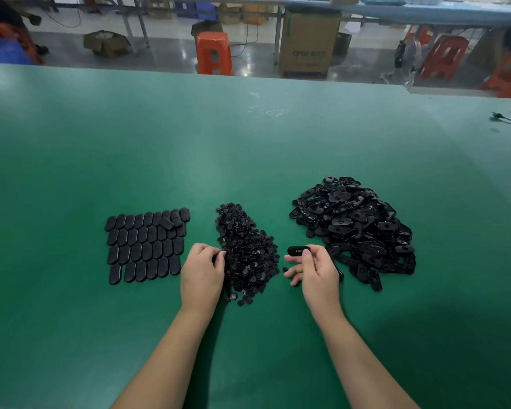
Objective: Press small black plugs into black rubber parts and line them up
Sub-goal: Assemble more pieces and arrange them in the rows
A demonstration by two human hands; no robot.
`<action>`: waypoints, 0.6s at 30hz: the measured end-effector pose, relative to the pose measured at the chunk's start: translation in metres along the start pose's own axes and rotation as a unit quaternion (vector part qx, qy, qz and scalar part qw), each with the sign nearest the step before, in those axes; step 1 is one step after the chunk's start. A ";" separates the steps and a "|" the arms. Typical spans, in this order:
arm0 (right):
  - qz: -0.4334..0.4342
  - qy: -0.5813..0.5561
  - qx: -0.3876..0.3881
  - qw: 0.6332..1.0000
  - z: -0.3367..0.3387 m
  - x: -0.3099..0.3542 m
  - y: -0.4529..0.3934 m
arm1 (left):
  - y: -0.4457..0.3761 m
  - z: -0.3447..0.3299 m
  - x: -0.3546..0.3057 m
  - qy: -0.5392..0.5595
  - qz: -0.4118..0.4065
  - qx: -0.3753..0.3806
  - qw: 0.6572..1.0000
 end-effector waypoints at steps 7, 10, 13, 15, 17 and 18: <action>0.010 0.000 -0.035 0.999 0.008 0.000 0.000 | 0.001 -0.002 -0.003 0.005 -0.008 0.014 1.000; 0.009 0.005 -0.033 0.999 0.008 -0.002 -0.002 | 0.001 -0.003 -0.003 0.002 -0.009 0.020 1.000; 0.001 0.000 -0.023 1.000 0.006 -0.005 -0.004 | 0.001 -0.003 -0.003 -0.003 -0.011 0.022 1.000; -0.005 -0.013 -0.017 1.000 0.005 -0.006 -0.005 | 0.001 -0.003 -0.004 -0.007 -0.014 0.022 1.000; -0.005 -0.012 -0.011 1.000 0.004 -0.006 -0.005 | 0.001 -0.002 -0.003 -0.010 -0.014 0.022 1.000; -0.003 -0.009 -0.008 1.000 0.003 -0.005 -0.005 | 0.000 -0.003 -0.004 -0.012 -0.013 0.022 1.000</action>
Point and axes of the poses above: each hand's wrist, its own y-axis away from the middle knuckle, its own z-axis out of the back of the hand, x = y × z, the point moved 10 cm from there along -y, towards the middle knuckle, and after that the axes turned 8 degrees about -z, right-handed, at the moved point
